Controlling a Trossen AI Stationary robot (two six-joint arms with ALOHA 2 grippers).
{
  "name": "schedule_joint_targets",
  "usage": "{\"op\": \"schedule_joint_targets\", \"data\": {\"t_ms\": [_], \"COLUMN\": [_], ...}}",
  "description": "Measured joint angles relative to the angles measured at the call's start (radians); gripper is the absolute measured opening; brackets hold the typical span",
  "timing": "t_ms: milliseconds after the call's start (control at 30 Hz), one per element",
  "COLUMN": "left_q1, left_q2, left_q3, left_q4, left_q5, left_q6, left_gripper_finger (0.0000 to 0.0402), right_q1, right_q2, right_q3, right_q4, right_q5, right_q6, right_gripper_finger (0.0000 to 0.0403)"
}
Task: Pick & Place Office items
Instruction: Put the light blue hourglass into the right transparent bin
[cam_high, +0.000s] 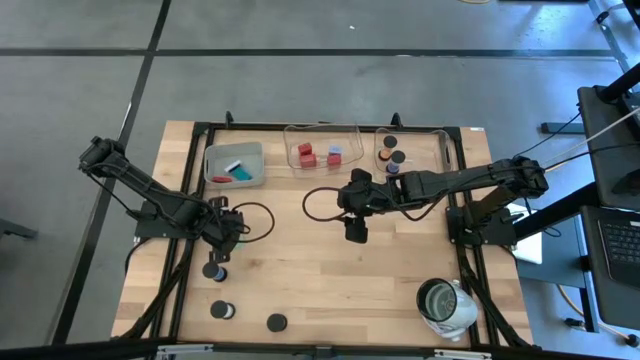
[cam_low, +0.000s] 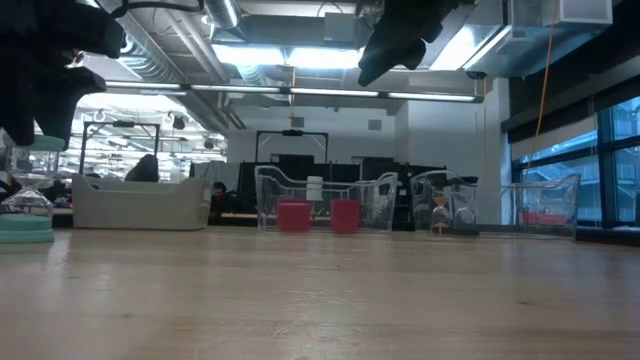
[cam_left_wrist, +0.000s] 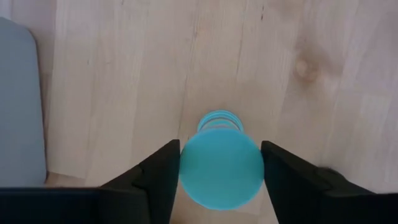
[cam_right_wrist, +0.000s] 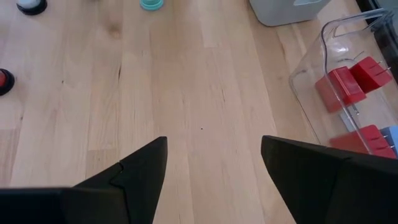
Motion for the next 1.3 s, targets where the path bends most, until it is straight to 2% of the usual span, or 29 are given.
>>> {"op": "schedule_joint_targets", "data": {"t_ms": [233,367,467,567,667,800,967,1167,1300], "left_q1": [0.000,0.000,0.000,0.000,0.000,0.000,0.000,-0.001,-0.001], "left_q2": [0.001,0.001,0.000,0.000,-0.001,0.000,0.000,-0.004,-0.005], "left_q3": [0.033,0.117,0.192,0.251,0.276,0.279,0.279,0.279,0.279], "left_q4": [-0.006,-0.005,0.015,0.078,0.176,0.357,0.563,0.700,0.747], "left_q5": [-0.037,-0.166,-0.311,-0.442,-0.508,-0.547,-0.550,-0.549,-0.548], "left_q6": [-0.001,0.006,0.002,0.019,0.103,0.237,0.437,0.625,0.685], "left_gripper_finger": [0.0194,0.0196,0.0200,0.0197,0.0195,0.0199,0.0195,0.0199,0.0196], "right_q1": [0.000,0.000,0.000,0.000,0.000,0.000,-0.002,-0.013,-0.026], "right_q2": [0.000,0.000,0.000,0.000,0.000,0.000,0.000,0.000,-0.006], "right_q3": [0.000,0.000,0.000,0.000,0.000,0.000,0.000,0.000,-0.001], "right_q4": [0.000,0.000,0.003,0.019,0.069,0.202,0.345,0.429,0.448], "right_q5": [0.000,0.010,0.012,0.008,0.008,-0.010,-0.096,-0.265,-0.306], "right_q6": [0.000,0.000,0.000,0.000,0.000,0.044,0.147,0.236,0.271], "right_gripper_finger": [0.0262,0.0262,0.0262,0.0262,0.0262,0.0262,0.0262,0.0262,0.0263]}}
